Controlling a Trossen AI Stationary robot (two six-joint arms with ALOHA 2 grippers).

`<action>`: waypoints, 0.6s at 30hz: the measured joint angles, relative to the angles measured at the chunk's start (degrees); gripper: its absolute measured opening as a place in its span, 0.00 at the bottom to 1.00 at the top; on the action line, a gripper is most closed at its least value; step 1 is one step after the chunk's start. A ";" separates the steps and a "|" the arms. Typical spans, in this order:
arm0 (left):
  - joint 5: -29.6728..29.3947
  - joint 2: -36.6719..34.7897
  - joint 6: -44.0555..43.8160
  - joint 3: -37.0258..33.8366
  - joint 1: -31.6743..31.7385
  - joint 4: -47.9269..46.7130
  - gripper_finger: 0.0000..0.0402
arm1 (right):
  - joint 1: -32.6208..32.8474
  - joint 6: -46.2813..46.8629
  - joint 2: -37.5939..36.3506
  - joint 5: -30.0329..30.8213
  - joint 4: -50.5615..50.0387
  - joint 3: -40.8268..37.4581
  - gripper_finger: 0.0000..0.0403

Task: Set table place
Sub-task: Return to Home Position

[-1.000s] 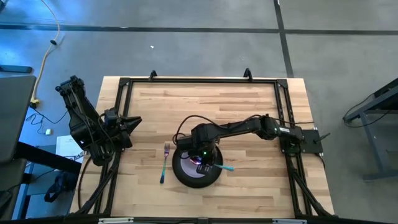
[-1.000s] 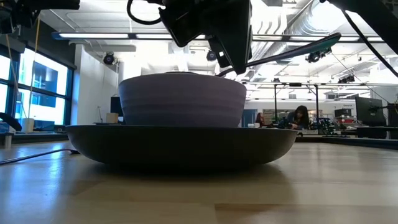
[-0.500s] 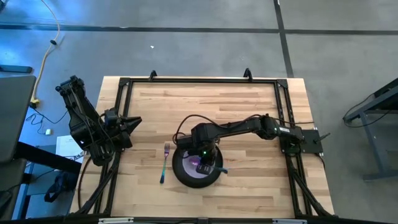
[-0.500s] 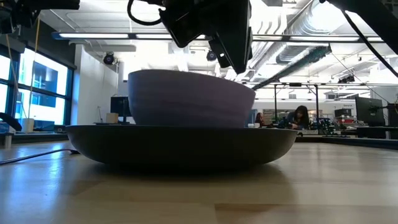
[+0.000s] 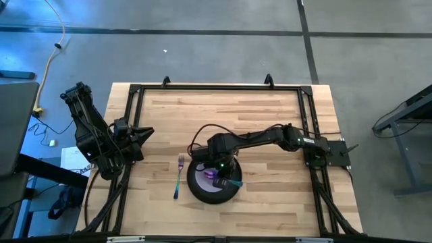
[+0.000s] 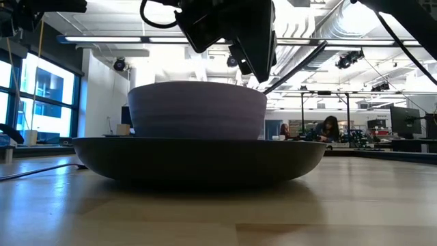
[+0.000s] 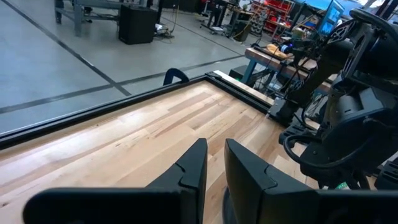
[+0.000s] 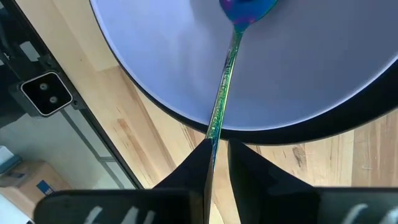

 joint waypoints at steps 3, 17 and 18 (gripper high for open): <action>0.00 0.00 0.00 0.00 0.00 0.00 0.12 | 0.00 0.00 0.00 0.01 0.00 0.00 0.11; 0.00 0.00 0.00 0.00 0.00 0.00 0.12 | -0.99 1.51 -1.82 0.19 -0.04 0.15 0.11; 0.00 0.00 0.00 0.00 0.00 0.00 0.12 | -1.09 1.56 -2.08 0.45 -0.07 0.50 0.11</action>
